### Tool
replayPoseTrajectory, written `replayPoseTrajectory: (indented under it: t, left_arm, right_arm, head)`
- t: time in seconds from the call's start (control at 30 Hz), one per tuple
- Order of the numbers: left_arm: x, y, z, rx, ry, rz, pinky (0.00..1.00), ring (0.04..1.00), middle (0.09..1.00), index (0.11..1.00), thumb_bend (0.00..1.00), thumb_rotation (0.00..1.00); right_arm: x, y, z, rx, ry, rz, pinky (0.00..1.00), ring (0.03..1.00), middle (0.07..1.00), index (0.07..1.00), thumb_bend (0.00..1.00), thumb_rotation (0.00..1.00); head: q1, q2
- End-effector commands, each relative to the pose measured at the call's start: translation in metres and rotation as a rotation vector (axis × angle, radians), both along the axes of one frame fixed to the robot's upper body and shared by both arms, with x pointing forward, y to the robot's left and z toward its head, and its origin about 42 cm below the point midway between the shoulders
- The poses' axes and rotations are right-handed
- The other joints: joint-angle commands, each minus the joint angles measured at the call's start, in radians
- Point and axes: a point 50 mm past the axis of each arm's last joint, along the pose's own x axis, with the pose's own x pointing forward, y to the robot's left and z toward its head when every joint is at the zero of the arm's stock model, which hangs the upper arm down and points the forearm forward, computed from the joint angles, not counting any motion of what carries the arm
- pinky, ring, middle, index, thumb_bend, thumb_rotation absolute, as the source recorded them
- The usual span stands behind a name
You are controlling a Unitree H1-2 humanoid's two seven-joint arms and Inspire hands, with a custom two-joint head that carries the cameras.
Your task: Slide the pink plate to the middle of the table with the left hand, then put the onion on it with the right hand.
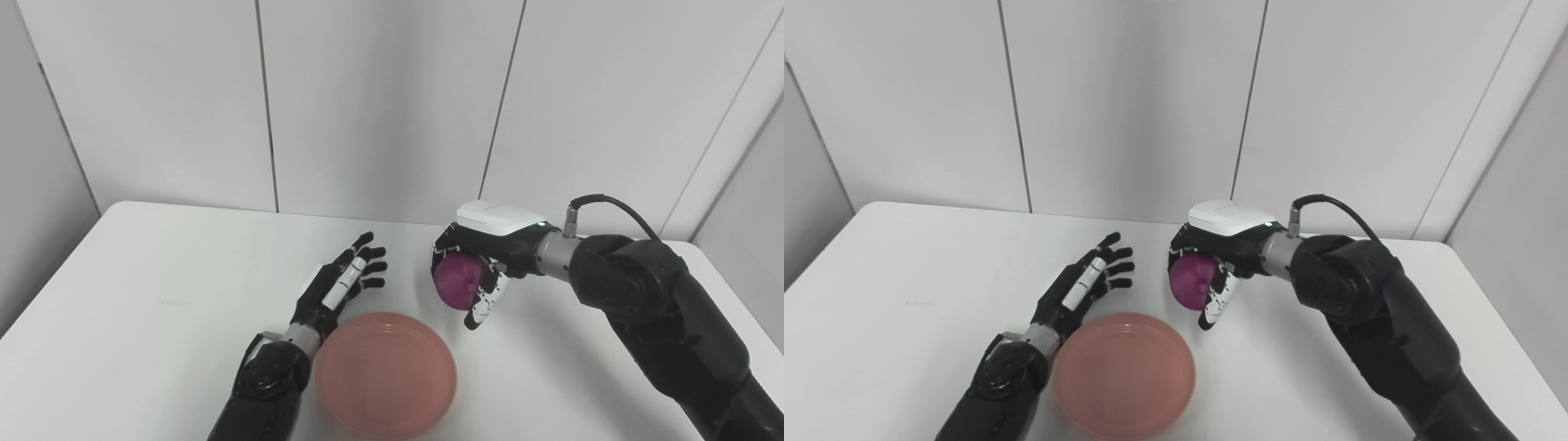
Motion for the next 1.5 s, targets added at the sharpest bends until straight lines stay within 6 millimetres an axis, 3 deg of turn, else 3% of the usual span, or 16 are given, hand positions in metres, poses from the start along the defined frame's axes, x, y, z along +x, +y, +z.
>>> replayPoseTrajectory:
  t: [0.0, 0.37, 0.77, 0.87, 1.1, 1.47]
  left_arm:
    - [-0.030, -0.003, -0.054, 0.034, 0.199, -0.001, 0.72, 0.806, 0.844, 0.890, 0.79, 0.75]
    - [-0.030, -0.012, -0.059, 0.023, 0.206, 0.007, 0.71, 0.797, 0.836, 0.885, 0.80, 0.73]
    - [-0.033, -0.011, -0.059, 0.009, 0.208, 0.007, 0.73, 0.803, 0.841, 0.884, 0.80, 0.72]
    - [-0.033, -0.012, -0.059, 0.009, 0.208, 0.005, 0.73, 0.806, 0.843, 0.887, 0.79, 0.72]
    - [-0.032, -0.012, -0.059, 0.014, 0.210, 0.007, 0.73, 0.801, 0.840, 0.874, 0.78, 0.72]
    - [-0.030, -0.011, -0.057, 0.030, 0.205, 0.008, 0.72, 0.796, 0.826, 0.896, 0.81, 0.73]
  right_arm:
    - [0.003, 0.010, 0.024, 0.009, -0.100, 0.050, 0.36, 0.439, 0.483, 0.488, 0.53, 0.00]
    - [0.004, 0.023, 0.006, 0.000, -0.042, 0.049, 0.33, 0.397, 0.432, 0.522, 0.53, 0.00]
    - [-0.004, 0.058, -0.010, -0.034, 0.016, 0.112, 0.29, 0.368, 0.415, 0.522, 0.52, 0.00]
    - [-0.005, 0.064, -0.018, -0.055, 0.026, 0.119, 0.27, 0.349, 0.474, 0.492, 0.53, 0.00]
    - [-0.008, 0.069, -0.033, -0.066, 0.039, 0.136, 0.32, 0.391, 0.431, 0.518, 0.53, 0.00]
    - [-0.010, 0.069, -0.051, -0.107, 0.062, 0.159, 0.28, 0.350, 0.411, 0.515, 0.52, 0.00]
  head:
    - [0.017, -0.007]
    - [0.050, -0.014]
    - [0.047, -0.006]
    - [0.048, -0.006]
    - [0.048, -0.005]
    - [0.040, -0.002]
